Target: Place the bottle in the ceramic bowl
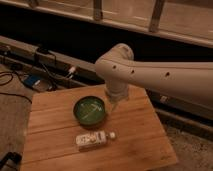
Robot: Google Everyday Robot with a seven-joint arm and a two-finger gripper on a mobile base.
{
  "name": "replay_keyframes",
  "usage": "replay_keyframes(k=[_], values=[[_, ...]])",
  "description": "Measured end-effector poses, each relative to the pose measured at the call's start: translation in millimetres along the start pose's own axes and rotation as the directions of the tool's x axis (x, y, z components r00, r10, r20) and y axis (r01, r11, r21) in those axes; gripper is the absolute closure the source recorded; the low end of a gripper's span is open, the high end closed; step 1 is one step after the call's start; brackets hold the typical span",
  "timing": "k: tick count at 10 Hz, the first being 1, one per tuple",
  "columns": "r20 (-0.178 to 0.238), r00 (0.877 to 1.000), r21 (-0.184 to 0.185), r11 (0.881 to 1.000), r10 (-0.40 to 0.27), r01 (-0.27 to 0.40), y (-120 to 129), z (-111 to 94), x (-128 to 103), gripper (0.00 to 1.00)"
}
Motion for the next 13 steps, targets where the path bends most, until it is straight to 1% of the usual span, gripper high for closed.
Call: replay_keyframes(k=[1, 2, 3, 4, 5, 6, 7, 8, 10, 11, 12, 13], values=[[0.006, 0.998, 0.005, 0.998, -0.066, 0.066, 12, -2, -7, 0.35], [0.013, 0.989, 0.011, 0.989, -0.146, 0.146, 31, -4, -17, 0.35], [0.022, 0.97, 0.02, 0.97, -0.241, 0.24, 61, -8, -29, 0.35], [0.028, 0.954, 0.025, 0.955, -0.297, 0.297, 82, -11, -34, 0.35], [0.03, 0.928, 0.036, 0.928, -0.372, 0.371, 110, -12, -35, 0.35], [0.034, 0.904, 0.038, 0.905, -0.426, 0.425, 130, -12, -34, 0.35], [0.04, 0.877, 0.037, 0.878, -0.479, 0.478, 149, -11, -32, 0.35], [0.04, 0.872, 0.037, 0.873, -0.487, 0.486, 152, -11, -31, 0.35], [0.039, 0.874, 0.036, 0.875, -0.485, 0.484, 150, -10, -30, 0.35], [0.041, 0.87, 0.038, 0.871, -0.491, 0.49, 151, -11, -31, 0.35], [0.049, 0.861, 0.041, 0.863, -0.506, 0.504, 151, -10, -32, 0.35], [0.063, 0.839, 0.036, 0.842, -0.54, 0.539, 154, -5, -41, 0.35]])
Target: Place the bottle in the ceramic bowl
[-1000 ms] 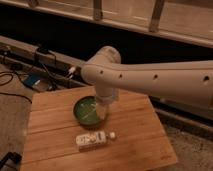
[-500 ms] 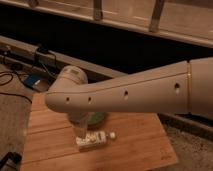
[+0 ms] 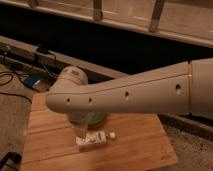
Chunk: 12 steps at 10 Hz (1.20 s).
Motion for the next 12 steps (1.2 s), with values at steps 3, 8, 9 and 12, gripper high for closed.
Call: replay_keyframes(k=[3, 8, 9, 12], values=[[0.035, 0.995, -0.013, 0.995, -0.094, 0.095, 0, 38, -29, 0.35], [0.06, 0.977, -0.068, 0.976, -0.205, 0.209, 2, 104, -26, 0.35], [0.06, 0.977, -0.074, 0.975, -0.203, 0.207, 2, 109, -19, 0.35], [0.054, 0.98, -0.099, 0.976, -0.189, 0.194, 6, 110, 5, 0.35]])
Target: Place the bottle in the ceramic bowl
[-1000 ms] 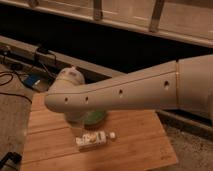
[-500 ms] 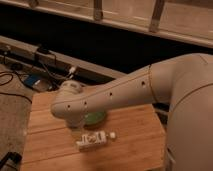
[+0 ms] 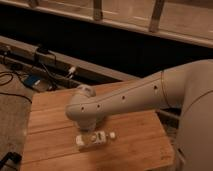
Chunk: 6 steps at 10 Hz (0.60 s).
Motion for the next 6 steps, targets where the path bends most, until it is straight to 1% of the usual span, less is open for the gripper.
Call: replay_keyframes(k=[2, 5, 6], values=[[0.005, 1.0, -0.002, 1.0, -0.003, 0.003, 1.2, -0.1, -3.3, 0.35], [-0.003, 1.0, -0.001, 1.0, -0.006, 0.006, 0.2, 0.2, -1.9, 0.35], [-0.01, 1.0, -0.008, 1.0, -0.011, 0.011, 0.9, 3.6, -1.7, 0.35]])
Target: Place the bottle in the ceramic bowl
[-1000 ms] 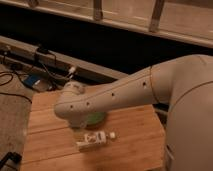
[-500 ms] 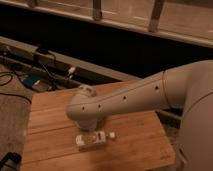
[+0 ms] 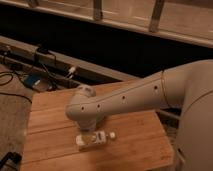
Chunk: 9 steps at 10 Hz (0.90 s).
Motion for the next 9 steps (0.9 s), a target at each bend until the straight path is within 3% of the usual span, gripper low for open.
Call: replay_keyframes(k=[6, 8, 9], values=[[-0.045, 0.999, -0.054, 0.998, 0.014, -0.016, 12, 35, 27, 0.35], [-0.031, 1.0, -0.054, 0.999, 0.003, -0.005, 16, 49, 28, 0.35], [-0.005, 1.0, -0.052, 0.999, -0.013, 0.013, 19, 58, 24, 0.35]])
